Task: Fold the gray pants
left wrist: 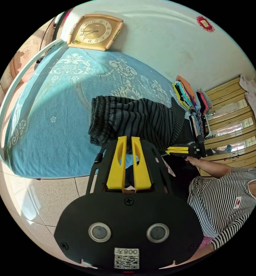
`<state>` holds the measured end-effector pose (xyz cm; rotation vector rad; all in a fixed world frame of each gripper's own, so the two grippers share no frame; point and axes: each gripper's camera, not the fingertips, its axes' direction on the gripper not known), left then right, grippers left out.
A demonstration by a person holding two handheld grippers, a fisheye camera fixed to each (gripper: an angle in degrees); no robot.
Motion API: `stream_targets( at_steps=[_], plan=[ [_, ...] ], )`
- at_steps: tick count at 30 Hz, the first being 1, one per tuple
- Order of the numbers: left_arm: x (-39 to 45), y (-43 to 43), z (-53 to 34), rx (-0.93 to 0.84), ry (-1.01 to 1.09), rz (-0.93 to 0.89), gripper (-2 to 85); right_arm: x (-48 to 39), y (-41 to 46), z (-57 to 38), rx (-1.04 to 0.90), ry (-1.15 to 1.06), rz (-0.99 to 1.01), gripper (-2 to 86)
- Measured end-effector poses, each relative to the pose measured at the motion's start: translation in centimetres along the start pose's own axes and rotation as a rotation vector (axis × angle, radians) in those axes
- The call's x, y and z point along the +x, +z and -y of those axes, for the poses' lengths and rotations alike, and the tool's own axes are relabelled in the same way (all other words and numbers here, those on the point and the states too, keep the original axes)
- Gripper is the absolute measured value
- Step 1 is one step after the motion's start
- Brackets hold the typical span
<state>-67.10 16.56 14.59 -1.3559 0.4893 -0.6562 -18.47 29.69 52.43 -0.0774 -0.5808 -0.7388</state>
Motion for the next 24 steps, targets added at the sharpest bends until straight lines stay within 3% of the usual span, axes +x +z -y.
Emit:
stream_targets(
  at_steps=[10, 15, 20, 24],
  plan=[
    [6.2, 12.5, 2.6, -0.157, 0.138, -0.155, 1.0, 3.6, -2.1, -2.9, 0.027, 0.068, 0.066, 2.7],
    [7.6, 18.0, 3.1, -0.288, 0.128, -0.064, 0.3, 5.9, -3.2, -4.4, 0.053, 0.123, 0.132, 2.5],
    [8.7, 20.7, 3.5, -0.305, 0.157, -0.026, 0.2, 9.7, -6.1, -7.6, 0.125, 0.207, 0.311, 0.8],
    [9.6, 22.2, 4.1, -0.301, 0.157, -0.01, 0.4, 14.4, -8.7, -10.9, 0.222, 0.35, 0.342, 0.3]
  ],
)
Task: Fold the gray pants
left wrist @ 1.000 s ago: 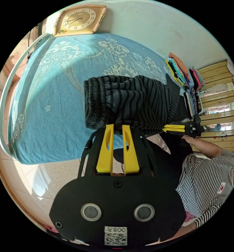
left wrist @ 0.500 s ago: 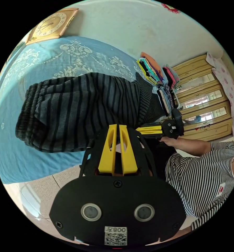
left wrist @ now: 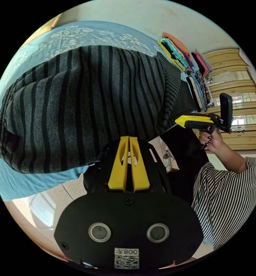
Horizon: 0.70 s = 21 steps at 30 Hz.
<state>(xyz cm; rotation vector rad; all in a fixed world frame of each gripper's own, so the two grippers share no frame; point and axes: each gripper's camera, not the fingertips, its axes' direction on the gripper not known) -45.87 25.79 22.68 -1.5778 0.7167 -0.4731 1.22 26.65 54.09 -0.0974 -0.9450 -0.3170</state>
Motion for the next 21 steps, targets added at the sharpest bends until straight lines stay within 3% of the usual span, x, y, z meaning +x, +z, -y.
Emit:
stream_targets(
  at_steps=[4, 9, 16, 21],
  plan=[
    [1.7, 0.8, 1.3, 0.042, 0.008, 0.043, 1.1, 4.9, -3.7, 0.5, 0.074, 0.126, -0.039, 0.1],
    [5.3, 1.7, 3.3, 0.135, 0.1, 0.014, 3.7, 8.6, -4.2, 1.0, 0.004, 0.181, -0.071, 0.1],
    [11.4, 6.9, 9.8, 0.065, 0.284, -0.062, 6.3, 9.7, -6.6, 0.2, 0.016, 0.159, -0.035, 0.1],
    [13.5, 10.6, 14.2, 0.028, 0.285, -0.058, 7.0, 10.1, -10.1, -0.3, 0.027, 0.133, -0.078, 0.3]
  ],
)
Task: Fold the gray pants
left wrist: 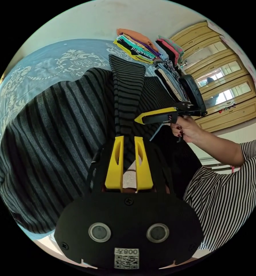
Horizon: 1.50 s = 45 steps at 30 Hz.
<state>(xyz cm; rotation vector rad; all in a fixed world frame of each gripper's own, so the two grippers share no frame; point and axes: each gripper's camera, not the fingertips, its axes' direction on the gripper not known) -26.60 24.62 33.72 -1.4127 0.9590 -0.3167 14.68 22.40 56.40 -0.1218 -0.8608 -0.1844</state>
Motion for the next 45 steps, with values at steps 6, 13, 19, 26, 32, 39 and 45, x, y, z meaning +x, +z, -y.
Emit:
stream_targets(
  at_steps=[6, 13, 19, 26, 32, 39, 45],
  plan=[
    [0.2, 4.4, 3.5, -0.099, -0.014, -0.002, 7.3, 1.9, -6.1, 2.5, 0.08, 0.014, -0.103, 2.3],
    [1.2, 6.2, 5.9, -0.062, -0.026, 0.008, 7.4, 3.9, -9.5, 8.1, 0.067, 0.059, -0.152, 6.5],
    [1.4, 8.1, 8.0, -0.017, -0.094, 0.021, 7.9, 4.2, -9.1, 12.6, -0.023, 0.084, -0.209, 8.3],
    [2.9, 11.1, 10.4, -0.044, -0.086, 0.062, 7.8, 5.4, -7.6, 14.8, -0.114, 0.167, -0.245, 8.4],
    [4.3, 13.1, 11.8, -0.045, -0.071, 0.082, 6.5, 5.5, -8.1, 15.1, -0.143, 0.151, -0.284, 7.9],
    [5.7, 14.8, 13.2, -0.069, -0.063, 0.057, 3.7, 5.5, -8.7, 14.5, -0.179, 0.108, -0.345, 4.0],
    [8.1, 15.6, 13.8, -0.049, -0.033, 0.069, 2.8, 7.7, -11.4, 12.3, -0.144, 0.138, -0.217, 2.3]
  ],
)
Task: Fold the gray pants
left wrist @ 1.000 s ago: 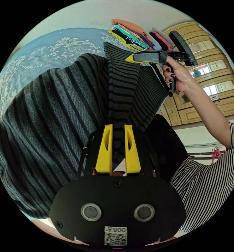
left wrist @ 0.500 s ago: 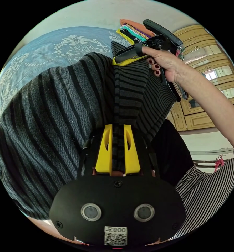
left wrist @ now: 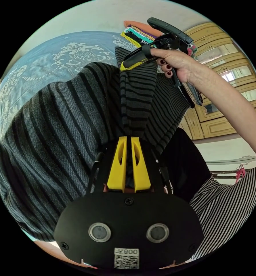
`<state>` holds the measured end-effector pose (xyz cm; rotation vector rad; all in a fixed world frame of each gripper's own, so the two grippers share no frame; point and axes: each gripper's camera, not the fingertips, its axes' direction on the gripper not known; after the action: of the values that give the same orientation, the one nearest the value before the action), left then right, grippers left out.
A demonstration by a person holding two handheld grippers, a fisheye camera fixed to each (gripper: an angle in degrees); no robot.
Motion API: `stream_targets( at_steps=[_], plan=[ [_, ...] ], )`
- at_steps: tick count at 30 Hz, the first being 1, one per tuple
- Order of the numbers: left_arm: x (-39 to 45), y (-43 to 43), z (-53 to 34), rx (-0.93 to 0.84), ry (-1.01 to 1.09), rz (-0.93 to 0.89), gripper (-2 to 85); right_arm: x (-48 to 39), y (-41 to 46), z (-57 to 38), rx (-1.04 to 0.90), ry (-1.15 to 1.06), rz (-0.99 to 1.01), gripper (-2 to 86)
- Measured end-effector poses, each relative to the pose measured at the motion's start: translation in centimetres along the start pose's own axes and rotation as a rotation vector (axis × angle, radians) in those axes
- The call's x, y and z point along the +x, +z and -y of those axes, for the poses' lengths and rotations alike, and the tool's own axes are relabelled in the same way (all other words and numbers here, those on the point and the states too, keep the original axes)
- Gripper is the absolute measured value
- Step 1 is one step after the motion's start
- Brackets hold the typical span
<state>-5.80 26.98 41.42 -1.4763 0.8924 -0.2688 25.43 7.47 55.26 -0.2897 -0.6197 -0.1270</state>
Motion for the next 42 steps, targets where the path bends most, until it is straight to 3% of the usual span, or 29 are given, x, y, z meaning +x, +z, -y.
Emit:
stream_targets(
  at_steps=[18, 42],
  plan=[
    [10.8, 1.9, 1.7, -0.024, 0.243, 0.107, 2.4, 9.6, -6.8, -18.4, 0.302, 0.026, 0.205, 1.8],
    [21.2, 12.2, 3.6, -0.319, 0.398, 0.356, 2.4, 19.5, 2.6, -38.0, 0.376, 0.162, 0.346, 0.4]
  ],
)
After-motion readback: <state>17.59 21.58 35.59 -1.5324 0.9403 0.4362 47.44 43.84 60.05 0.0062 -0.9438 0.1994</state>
